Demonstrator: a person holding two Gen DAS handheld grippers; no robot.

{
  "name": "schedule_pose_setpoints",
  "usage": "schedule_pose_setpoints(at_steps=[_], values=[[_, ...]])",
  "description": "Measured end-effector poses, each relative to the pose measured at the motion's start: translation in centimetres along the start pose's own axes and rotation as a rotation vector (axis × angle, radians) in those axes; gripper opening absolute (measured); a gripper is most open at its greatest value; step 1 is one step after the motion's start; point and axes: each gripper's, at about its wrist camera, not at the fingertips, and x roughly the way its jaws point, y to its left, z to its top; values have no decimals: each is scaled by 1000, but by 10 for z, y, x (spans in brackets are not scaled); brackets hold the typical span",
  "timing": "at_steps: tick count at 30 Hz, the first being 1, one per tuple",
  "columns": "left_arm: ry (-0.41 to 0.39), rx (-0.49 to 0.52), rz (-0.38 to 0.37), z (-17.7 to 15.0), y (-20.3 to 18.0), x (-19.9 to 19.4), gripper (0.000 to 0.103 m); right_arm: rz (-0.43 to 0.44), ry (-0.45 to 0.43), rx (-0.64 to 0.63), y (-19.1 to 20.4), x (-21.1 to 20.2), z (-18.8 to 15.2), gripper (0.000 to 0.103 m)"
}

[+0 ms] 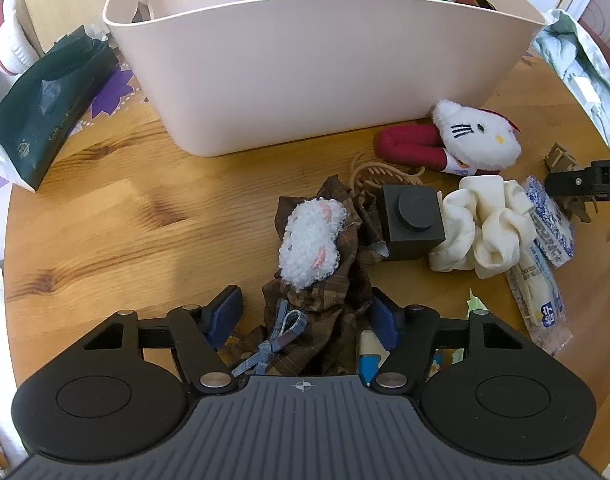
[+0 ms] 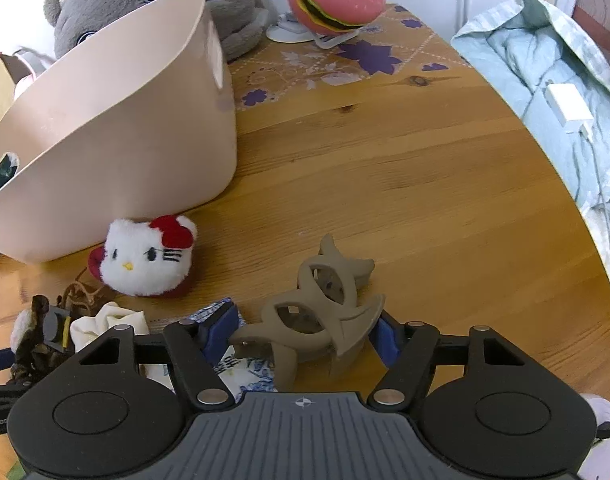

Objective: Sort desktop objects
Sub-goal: 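Grasp the brown plaid cloth with the left tool while the right tool grasps the brown clip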

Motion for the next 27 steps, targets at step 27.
schedule_pose_setpoints(at_steps=[27], values=[[-29,-36,44,-2,8,-5,31,-71,-5,53,-1,2,-2,50]])
